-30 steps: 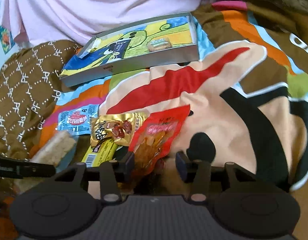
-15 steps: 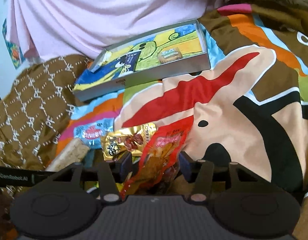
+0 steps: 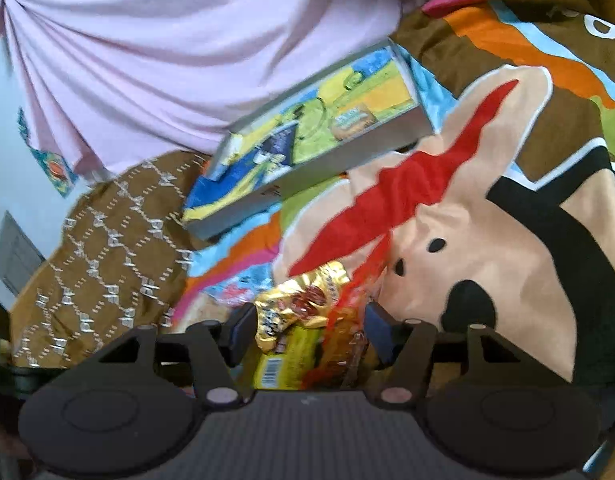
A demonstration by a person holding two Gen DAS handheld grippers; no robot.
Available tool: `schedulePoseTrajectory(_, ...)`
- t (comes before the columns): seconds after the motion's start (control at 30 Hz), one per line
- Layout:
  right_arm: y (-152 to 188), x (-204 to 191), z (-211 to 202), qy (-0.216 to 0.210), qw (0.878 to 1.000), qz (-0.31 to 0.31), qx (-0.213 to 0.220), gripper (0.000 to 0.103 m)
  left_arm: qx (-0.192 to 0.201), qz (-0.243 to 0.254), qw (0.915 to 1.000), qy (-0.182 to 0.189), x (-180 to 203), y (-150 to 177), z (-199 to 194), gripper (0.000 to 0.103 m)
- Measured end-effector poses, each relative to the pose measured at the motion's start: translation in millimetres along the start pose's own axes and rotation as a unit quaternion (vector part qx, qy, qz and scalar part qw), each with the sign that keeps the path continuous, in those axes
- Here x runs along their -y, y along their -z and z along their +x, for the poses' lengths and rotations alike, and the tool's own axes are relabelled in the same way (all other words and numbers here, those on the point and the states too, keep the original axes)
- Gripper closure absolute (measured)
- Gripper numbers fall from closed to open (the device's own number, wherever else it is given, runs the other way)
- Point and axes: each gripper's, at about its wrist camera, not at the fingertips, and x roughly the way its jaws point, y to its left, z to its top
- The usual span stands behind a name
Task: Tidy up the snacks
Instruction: 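Lift the red packet with the right tool while the left lifts the nougat bar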
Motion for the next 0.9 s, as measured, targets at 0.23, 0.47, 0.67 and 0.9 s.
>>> schedulePoseTrajectory(0.23,3.8,-14.2,-1.4,-0.015,0.999,-0.028,-0.008,0.038,-0.001,0.001,1.0,0.002,-3.0,0.8,2.2,0.068)
schedulePoseTrajectory(0.47,9.2,-16.5,-15.6,0.01,0.999,-0.03,-0.014,0.038,-0.001,0.012,0.9999,0.001,-1.0,0.9,0.7,0.068)
schedulePoseTrajectory(0.67,6.9,-17.6,-26.0,0.017,0.999,-0.037,0.009,0.038,0.004,0.02,0.9998,0.003,3.4,2.4,1.3,0.068)
schedulePoseTrajectory(0.9,6.3,-17.4,-30.6,0.057,0.997,-0.053,0.007,0.037,0.004,0.034,0.9994,0.01,12.1,3.9,3.9,0.068)
